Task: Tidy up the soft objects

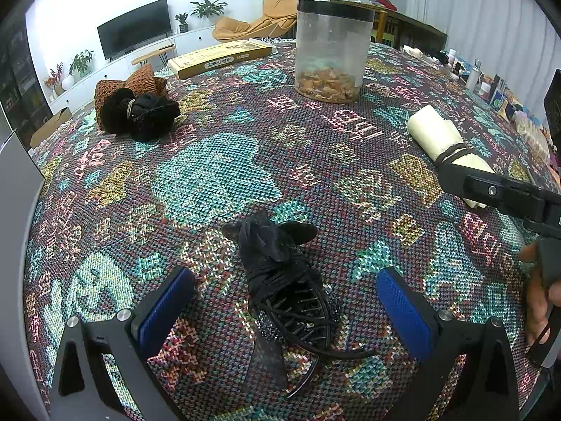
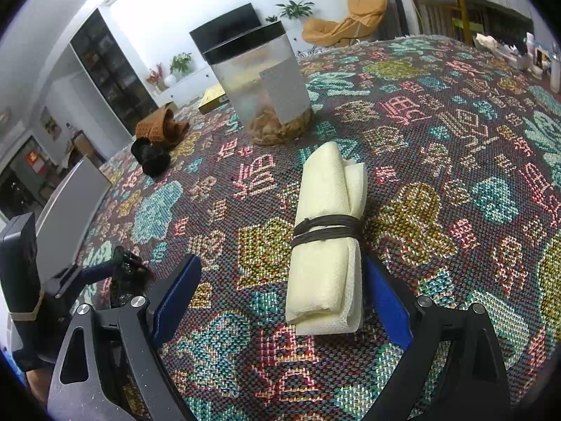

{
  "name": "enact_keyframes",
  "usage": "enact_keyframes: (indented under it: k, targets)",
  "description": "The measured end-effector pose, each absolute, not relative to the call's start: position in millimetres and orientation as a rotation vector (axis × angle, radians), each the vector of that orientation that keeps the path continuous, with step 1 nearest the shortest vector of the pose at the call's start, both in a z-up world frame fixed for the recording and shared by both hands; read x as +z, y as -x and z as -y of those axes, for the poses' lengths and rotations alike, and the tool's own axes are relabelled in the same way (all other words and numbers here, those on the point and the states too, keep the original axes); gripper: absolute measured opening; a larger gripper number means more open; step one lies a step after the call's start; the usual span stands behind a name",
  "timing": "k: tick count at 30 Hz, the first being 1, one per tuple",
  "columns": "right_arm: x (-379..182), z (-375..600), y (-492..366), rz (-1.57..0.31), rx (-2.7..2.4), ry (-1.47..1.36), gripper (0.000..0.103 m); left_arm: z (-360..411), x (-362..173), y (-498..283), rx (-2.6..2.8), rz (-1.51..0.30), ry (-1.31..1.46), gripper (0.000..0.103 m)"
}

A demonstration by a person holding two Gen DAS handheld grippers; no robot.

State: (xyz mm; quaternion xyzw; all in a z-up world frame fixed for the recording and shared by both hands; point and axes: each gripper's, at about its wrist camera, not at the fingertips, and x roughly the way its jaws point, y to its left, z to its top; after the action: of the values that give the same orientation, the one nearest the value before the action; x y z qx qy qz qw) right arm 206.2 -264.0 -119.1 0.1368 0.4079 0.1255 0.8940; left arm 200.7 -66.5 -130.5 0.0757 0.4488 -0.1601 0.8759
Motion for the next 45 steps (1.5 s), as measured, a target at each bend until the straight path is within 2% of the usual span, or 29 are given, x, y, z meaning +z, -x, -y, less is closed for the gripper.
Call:
enact_keyframes:
  k: [14, 23, 27, 29, 30, 31, 32, 39, 45]
  targets:
    - [-119.4, 263.5, -206.0, -0.845, 0.261, -0.287, 0.094, 66.5, -130.5, -200.3, -0.334, -0.937, -0.158, 0.103]
    - [-121.2, 282.9, -202.0, -0.817, 0.318, -0.418, 0.092, 59.2, -125.5, -206.9, -0.369, -0.998, -0.136, 0.103]
    - [-111.4, 271.9, -210.5, -0.941, 0.269, -0.340, 0.092, 44.9, -119.6, -211.9, -0.319, -1.006, -0.078, 0.100]
    - [-107.6, 264.8, -216.4, -0.990, 0.236, -0.291, 0.091, 44.5, -121.7, -214.8, -0.297, -1.015, -0.086, 0.086]
    - [-105.4, 259.6, -219.9, -1.015, 0.208, -0.241, 0.086, 47.1, -120.8, -214.6, -0.285, -0.999, -0.112, 0.080]
    - [-103.8, 255.0, -222.0, -1.035, 0.174, -0.184, 0.071, 49.2, -119.5, -213.9, -0.285, -0.986, -0.128, 0.058]
    - [-103.9, 251.2, -223.4, -1.067, 0.139, -0.124, 0.035, 50.1, -117.3, -212.8, -0.289, -0.974, -0.139, 0.039]
    - [-58.2, 243.8, -179.7, -0.962, 0.150, -0.109, 0.035, 11.0, -69.8, -176.9, -0.357, -0.877, 0.078, 0.039]
    - [8.8, 161.5, -146.3, -0.869, 0.323, -0.045, 0.035, -72.6, -7.5, -119.0, -0.329, -0.777, 0.241, 0.039]
